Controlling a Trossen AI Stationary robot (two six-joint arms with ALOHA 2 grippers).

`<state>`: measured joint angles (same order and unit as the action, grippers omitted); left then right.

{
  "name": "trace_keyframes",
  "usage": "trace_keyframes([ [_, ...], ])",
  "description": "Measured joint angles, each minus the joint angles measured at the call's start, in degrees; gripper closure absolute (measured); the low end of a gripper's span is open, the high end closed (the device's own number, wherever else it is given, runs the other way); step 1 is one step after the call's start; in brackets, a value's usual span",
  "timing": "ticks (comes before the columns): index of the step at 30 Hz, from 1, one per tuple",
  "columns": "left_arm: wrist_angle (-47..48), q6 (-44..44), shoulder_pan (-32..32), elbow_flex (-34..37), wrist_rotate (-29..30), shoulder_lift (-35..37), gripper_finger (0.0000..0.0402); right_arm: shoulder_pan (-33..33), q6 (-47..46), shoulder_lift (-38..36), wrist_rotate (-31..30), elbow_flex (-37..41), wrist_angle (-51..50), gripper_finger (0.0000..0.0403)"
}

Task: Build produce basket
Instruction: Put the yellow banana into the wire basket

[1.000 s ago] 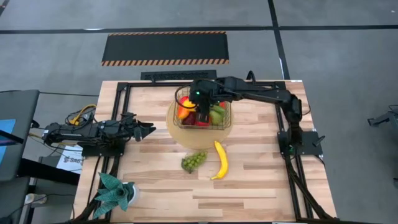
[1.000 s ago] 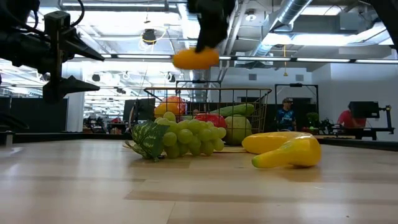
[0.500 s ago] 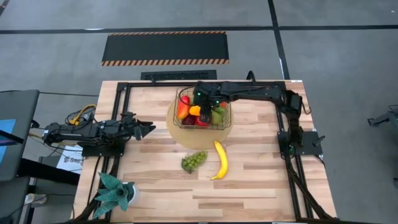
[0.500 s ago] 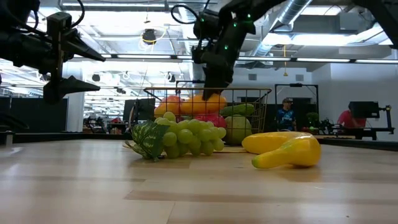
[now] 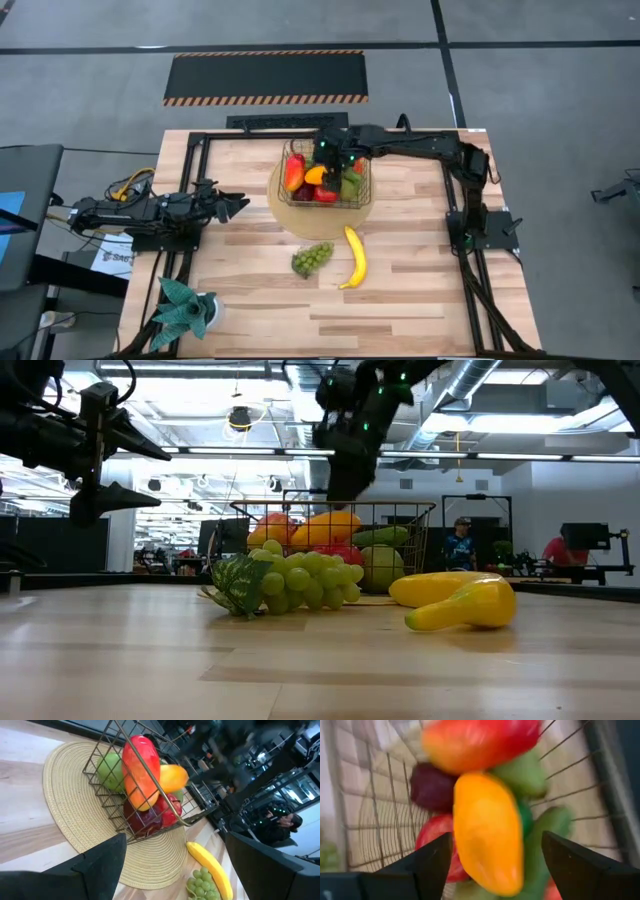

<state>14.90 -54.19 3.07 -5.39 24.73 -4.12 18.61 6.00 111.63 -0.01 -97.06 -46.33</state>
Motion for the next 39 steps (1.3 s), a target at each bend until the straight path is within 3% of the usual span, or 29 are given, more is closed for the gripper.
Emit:
trace_keyframes([
  [5, 0.0, 0.0, 0.0, 0.0, 0.0, 0.0, 0.0074, 0.5, -0.9, -3.4, 0.0, -5.6, -3.0, 0.0066],
  [10, 0.0, 0.2, 0.0, 0.0, -0.1, 0.0, 0.0074, -1.6, 1.6, -8.3, 0.7, -11.4, -19.0, 0.0067],
  [15, 0.0, 1.4, 0.0, 0.0, -0.2, 0.0, 0.0074, -8.6, 6.8, -14.6, 1.4, -10.9, -32.5, 0.0073],
  [20, 0.0, 2.0, 0.0, 0.0, 0.2, 0.0, 0.0074, -18.3, 13.8, -15.6, 1.4, -8.4, -37.0, 0.0073],
  [28, 0.1, 2.8, 0.0, 0.0, 0.7, 0.0, 0.0074, -28.9, 27.4, -9.0, -1.5, -3.7, -31.3, 0.0074],
  [39, 0.1, 2.7, 0.0, 0.0, 0.8, 0.0, 0.0074, -31.7, 38.0, 6.1, -1.8, -2.9, -28.3, 0.0079],
])
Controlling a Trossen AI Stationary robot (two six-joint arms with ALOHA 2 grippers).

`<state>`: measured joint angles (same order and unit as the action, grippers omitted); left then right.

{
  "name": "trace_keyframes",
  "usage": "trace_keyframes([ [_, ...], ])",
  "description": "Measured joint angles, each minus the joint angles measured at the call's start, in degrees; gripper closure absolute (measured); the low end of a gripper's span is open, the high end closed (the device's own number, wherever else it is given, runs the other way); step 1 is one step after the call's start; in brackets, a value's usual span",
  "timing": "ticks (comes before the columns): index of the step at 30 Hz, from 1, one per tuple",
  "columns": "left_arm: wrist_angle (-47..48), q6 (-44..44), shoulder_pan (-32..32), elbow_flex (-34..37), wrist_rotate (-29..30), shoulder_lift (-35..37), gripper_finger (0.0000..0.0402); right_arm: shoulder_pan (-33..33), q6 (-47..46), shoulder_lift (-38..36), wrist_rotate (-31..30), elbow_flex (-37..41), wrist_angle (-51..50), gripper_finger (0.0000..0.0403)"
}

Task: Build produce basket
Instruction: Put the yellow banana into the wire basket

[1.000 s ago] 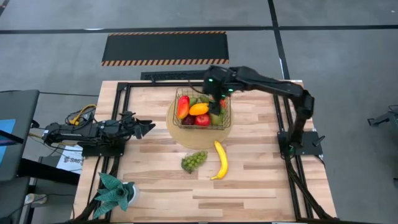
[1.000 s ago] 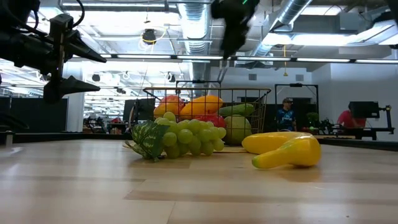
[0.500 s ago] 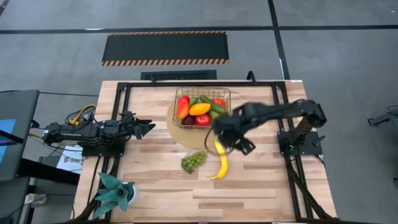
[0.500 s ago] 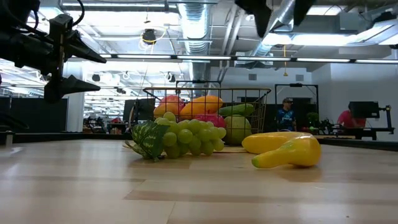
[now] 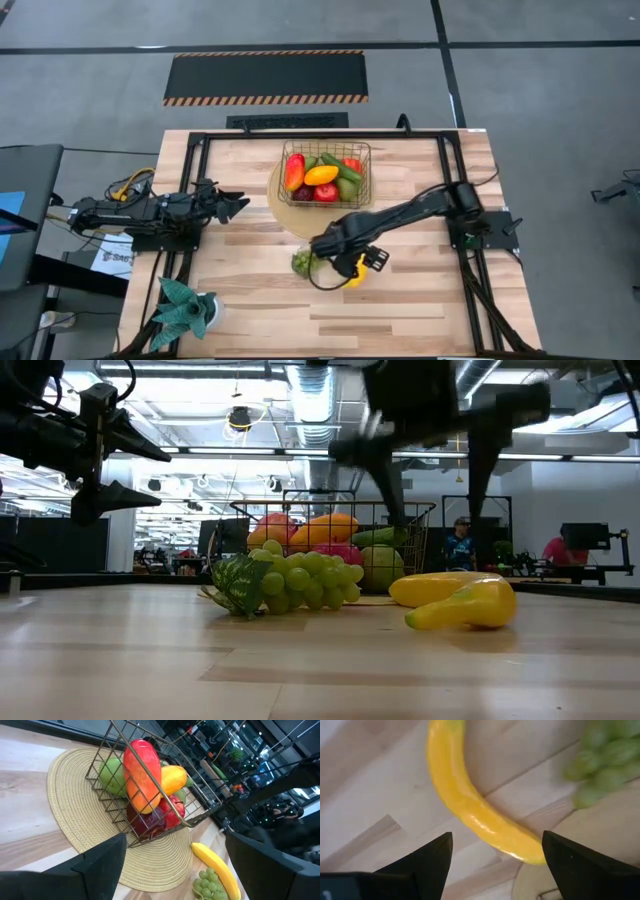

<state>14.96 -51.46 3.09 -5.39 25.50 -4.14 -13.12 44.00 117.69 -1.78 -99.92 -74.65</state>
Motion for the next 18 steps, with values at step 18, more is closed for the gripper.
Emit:
trace_keyframes([
  [18, 0.0, -0.1, 0.0, 0.0, -1.7, 0.0, 0.0074, 0.0, -5.8, 9.4, 3.3, 3.4, 1.1, 0.0101],
])
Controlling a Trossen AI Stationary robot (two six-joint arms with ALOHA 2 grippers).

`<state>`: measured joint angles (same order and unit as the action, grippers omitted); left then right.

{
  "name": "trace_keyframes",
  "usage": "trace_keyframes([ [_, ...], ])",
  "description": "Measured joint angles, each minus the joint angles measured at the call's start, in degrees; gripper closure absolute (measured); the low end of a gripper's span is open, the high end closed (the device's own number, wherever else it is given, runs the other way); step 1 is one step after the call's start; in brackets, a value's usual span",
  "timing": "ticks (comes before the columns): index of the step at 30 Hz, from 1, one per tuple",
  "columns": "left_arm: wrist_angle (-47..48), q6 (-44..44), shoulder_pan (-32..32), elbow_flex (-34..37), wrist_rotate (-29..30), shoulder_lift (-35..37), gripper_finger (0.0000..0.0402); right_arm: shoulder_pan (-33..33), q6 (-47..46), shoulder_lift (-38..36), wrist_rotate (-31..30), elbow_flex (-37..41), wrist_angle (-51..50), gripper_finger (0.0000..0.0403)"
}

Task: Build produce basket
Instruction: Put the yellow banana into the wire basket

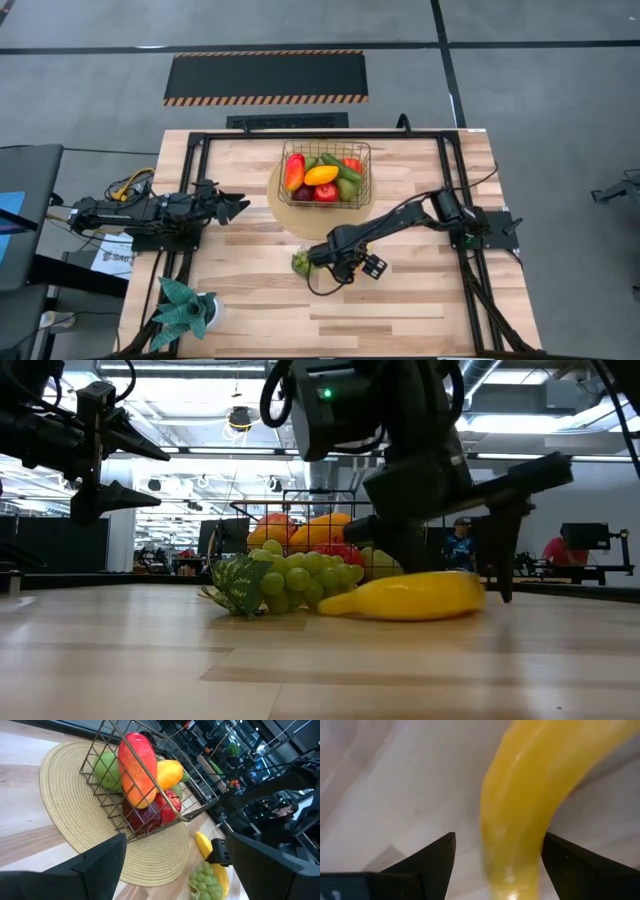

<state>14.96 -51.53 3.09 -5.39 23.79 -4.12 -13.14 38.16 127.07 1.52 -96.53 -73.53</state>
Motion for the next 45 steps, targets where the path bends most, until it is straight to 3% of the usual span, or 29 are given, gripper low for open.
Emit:
trace_keyframes([
  [6, 0.0, 0.0, 0.0, 0.0, 0.0, 0.0, 0.0074, -1.4, -5.6, -0.6, 0.4, 1.0, 5.4, 0.0104],
  [9, 0.0, 0.0, 0.0, 0.0, 0.0, 0.0, 0.0074, -1.8, -8.7, -0.6, 0.4, 1.0, 6.8, 0.0124],
  [19, 0.0, 0.0, 0.0, 0.0, 0.0, 0.0, 0.0074, -2.5, -16.3, -0.8, 6.0, 0.8, 6.4, 0.0291],
  [24, 0.0, 0.0, 0.0, 0.0, 0.0, 0.0, 0.0074, -2.7, -20.1, -4.0, 12.1, 0.7, 6.8, 0.0291],
  [28, 0.0, 0.0, 0.0, 0.0, -0.1, 0.0, 0.0074, -2.5, -23.7, -10.0, 12.3, 0.6, 6.8, 0.0265],
  [33, 0.0, 0.0, 0.0, 0.0, 0.0, 0.0, 0.0074, -0.2, -29.1, -19.5, 7.0, 0.6, 10.1, 0.0234],
  [40, 0.0, -0.1, 0.0, 0.0, 0.0, 0.0, 0.0074, 7.6, -26.7, -30.1, -10.7, 0.5, 20.8, 0.0256],
  [45, 0.0, -0.1, 0.0, 0.0, -0.1, 0.0, 0.0074, 14.8, -24.4, -32.1, -13.5, 0.5, 27.4, 0.0257],
])
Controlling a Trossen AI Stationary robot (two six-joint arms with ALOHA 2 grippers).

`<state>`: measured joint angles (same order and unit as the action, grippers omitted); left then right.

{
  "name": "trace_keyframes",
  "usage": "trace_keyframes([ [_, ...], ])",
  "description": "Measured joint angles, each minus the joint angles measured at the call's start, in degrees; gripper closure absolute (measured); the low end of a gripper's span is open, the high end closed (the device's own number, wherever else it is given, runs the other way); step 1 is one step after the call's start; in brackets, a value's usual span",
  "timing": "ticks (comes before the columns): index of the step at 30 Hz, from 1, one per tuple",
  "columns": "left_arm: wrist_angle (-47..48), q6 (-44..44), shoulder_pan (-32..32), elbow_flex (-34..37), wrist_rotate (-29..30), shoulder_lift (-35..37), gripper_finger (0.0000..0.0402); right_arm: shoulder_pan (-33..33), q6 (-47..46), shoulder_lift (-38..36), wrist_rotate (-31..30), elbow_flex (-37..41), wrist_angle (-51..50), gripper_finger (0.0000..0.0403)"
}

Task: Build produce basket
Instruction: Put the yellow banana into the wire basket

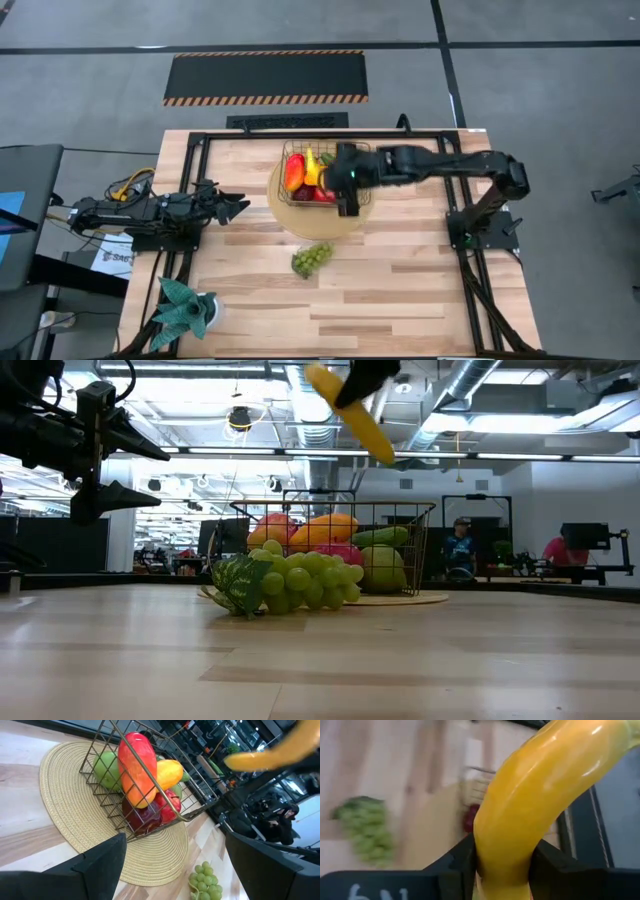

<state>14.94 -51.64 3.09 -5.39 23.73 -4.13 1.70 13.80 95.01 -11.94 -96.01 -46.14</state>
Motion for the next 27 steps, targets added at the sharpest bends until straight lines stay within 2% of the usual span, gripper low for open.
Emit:
trace_keyframes([
  [5, 0.0, 0.0, 0.0, 0.0, 0.0, 0.0, 0.0074, 5.8, 0.2, 3.2, 0.6, 0.0, 0.1, 0.0243],
  [10, 0.0, 0.0, 0.0, 0.0, 0.0, 0.0, 0.0074, 8.4, 1.0, 8.2, 7.2, 0.1, -0.4, 0.0243],
  [22, 0.0, 0.8, 0.0, 0.0, 0.0, 0.0, 0.0074, 7.4, 8.6, 16.1, 10.4, 0.0, -7.1, 0.0238],
  [27, 0.0, 0.8, 0.0, 0.0, 0.0, 0.0, 0.0074, 8.0, 9.4, 17.0, 10.5, 0.1, -8.1, 0.0228],
])
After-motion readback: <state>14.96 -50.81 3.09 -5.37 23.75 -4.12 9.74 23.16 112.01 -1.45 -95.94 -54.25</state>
